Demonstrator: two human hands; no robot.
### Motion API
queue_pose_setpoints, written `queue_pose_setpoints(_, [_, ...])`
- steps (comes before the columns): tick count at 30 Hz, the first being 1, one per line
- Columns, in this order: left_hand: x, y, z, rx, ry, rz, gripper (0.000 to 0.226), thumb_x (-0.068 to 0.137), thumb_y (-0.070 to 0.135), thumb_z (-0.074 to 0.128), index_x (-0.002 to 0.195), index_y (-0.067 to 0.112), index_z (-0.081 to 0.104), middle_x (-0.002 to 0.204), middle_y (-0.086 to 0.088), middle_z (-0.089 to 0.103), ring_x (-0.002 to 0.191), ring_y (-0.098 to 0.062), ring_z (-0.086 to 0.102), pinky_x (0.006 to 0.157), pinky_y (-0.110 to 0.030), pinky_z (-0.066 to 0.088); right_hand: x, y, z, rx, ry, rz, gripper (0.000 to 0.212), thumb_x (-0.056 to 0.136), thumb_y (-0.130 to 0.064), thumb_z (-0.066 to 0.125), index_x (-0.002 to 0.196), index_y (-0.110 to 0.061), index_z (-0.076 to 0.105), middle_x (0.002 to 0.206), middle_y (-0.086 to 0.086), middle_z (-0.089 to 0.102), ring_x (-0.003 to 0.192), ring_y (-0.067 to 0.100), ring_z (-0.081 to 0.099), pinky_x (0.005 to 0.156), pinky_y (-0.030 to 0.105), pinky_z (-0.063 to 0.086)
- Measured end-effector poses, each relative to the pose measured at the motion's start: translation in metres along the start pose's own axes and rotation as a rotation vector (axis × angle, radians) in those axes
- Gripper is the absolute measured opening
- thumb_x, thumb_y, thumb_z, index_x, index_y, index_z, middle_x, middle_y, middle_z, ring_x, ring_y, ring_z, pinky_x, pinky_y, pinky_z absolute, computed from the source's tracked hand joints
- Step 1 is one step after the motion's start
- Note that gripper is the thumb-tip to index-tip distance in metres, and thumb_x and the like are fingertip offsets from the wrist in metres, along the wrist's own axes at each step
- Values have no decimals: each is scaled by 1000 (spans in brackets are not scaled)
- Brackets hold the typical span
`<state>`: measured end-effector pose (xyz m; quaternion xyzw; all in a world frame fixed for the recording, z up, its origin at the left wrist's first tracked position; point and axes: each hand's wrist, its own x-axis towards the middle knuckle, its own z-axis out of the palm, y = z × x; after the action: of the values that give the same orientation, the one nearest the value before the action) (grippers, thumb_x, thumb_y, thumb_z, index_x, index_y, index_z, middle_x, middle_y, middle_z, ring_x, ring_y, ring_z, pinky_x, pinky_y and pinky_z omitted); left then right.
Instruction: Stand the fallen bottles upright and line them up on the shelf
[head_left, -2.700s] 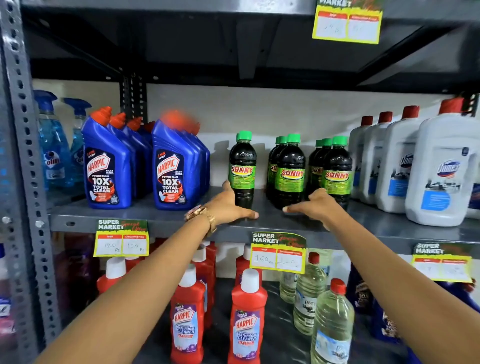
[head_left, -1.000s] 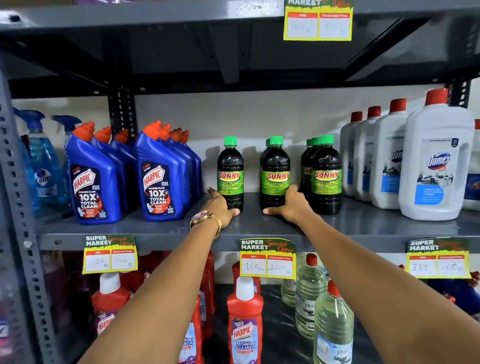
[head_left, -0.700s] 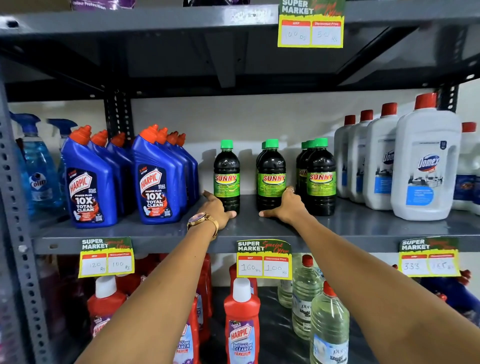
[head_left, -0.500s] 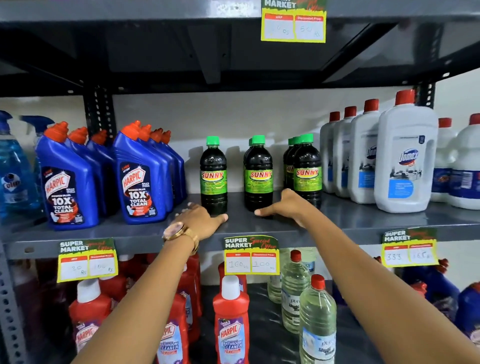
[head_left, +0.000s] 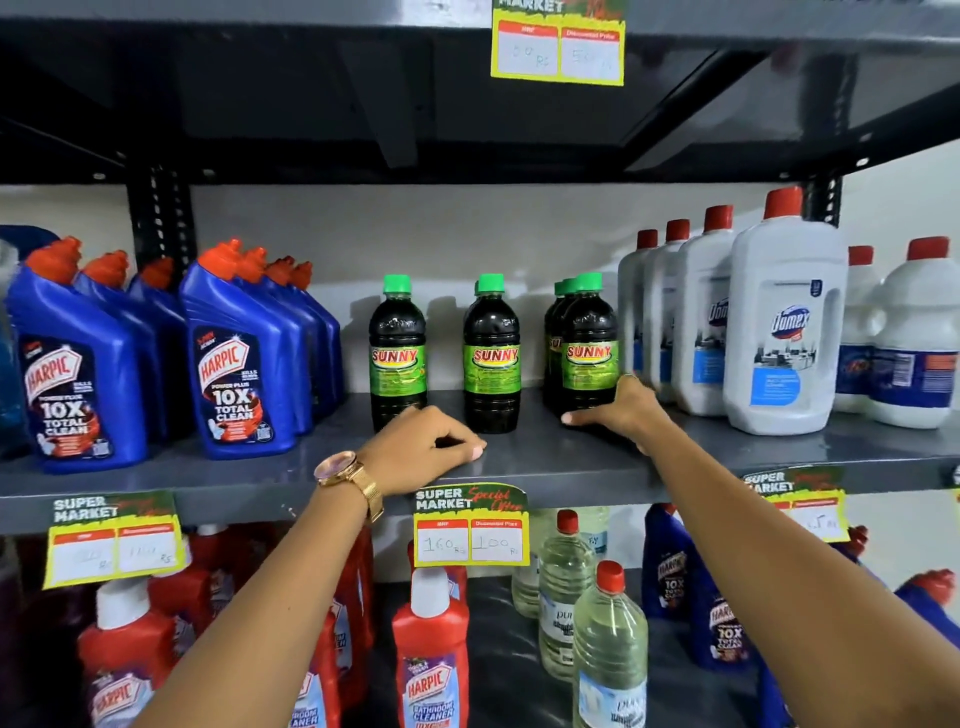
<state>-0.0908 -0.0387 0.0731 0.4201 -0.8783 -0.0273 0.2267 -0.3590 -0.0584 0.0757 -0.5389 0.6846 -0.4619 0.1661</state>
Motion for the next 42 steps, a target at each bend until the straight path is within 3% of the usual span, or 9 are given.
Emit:
queue_pose_setpoints(4, [0, -2, 4, -63, 42, -19, 27, 88, 40, 60, 106, 26, 74, 116, 9, 69, 107, -5, 62, 98, -26, 42, 0, 2, 0, -73, -31, -81, 80, 69, -33, 85, 132, -1, 48, 131, 17, 58, 122, 33, 53, 99, 33, 43])
queue_pose_setpoints(9, [3, -5, 5, -137, 63, -31, 23, 85, 38, 65, 101, 25, 76, 110, 10, 71, 90, 9, 60, 71, 1, 40, 2, 4, 1, -107, -32, -117, 70, 73, -29, 83, 128, -1, 49, 130, 19, 58, 121, 34, 54, 99, 35, 44])
queue_pose_setpoints(15, [3, -7, 5, -179, 57, -52, 24, 84, 36, 67, 103, 25, 75, 111, 9, 71, 95, 8, 60, 75, 1, 41, 2, 3, 3, -25, 2, -73, 96, 70, -23, 84, 138, 2, 22, 134, 20, 51, 124, 34, 50, 98, 36, 44])
queue_pose_setpoints(18, [4, -7, 6, -204, 64, -60, 22, 84, 34, 68, 102, 24, 76, 110, 8, 72, 97, 7, 61, 76, 2, 41, 2, 4, 3, -21, 10, -77, 89, 70, -21, 83, 135, 2, 26, 132, 22, 52, 122, 35, 51, 94, 34, 43])
queue_pose_setpoints(27, [2, -5, 5, -224, 57, -78, 23, 83, 36, 68, 101, 25, 75, 110, 8, 72, 96, 6, 62, 83, -7, 43, 4, 6, 0, -35, -25, -79, 88, 73, -20, 81, 137, 1, 24, 132, 22, 52, 123, 37, 51, 103, 41, 44])
queue_pose_setpoints(32, [2, -5, 5, -227, 59, -80, 23, 83, 36, 68, 101, 25, 75, 110, 7, 72, 99, 5, 62, 88, -12, 45, 1, 4, 2, -58, -53, -92, 83, 76, -21, 79, 135, 2, 25, 131, 21, 52, 122, 35, 51, 99, 39, 44])
queue_pose_setpoints(42, [1, -2, 4, -212, 51, -78, 25, 84, 35, 67, 104, 23, 75, 112, 7, 71, 102, 2, 62, 88, -11, 45, -3, 0, 2, -74, -64, -53, 87, 76, -25, 78, 136, 3, 21, 132, 22, 51, 121, 36, 51, 102, 42, 44])
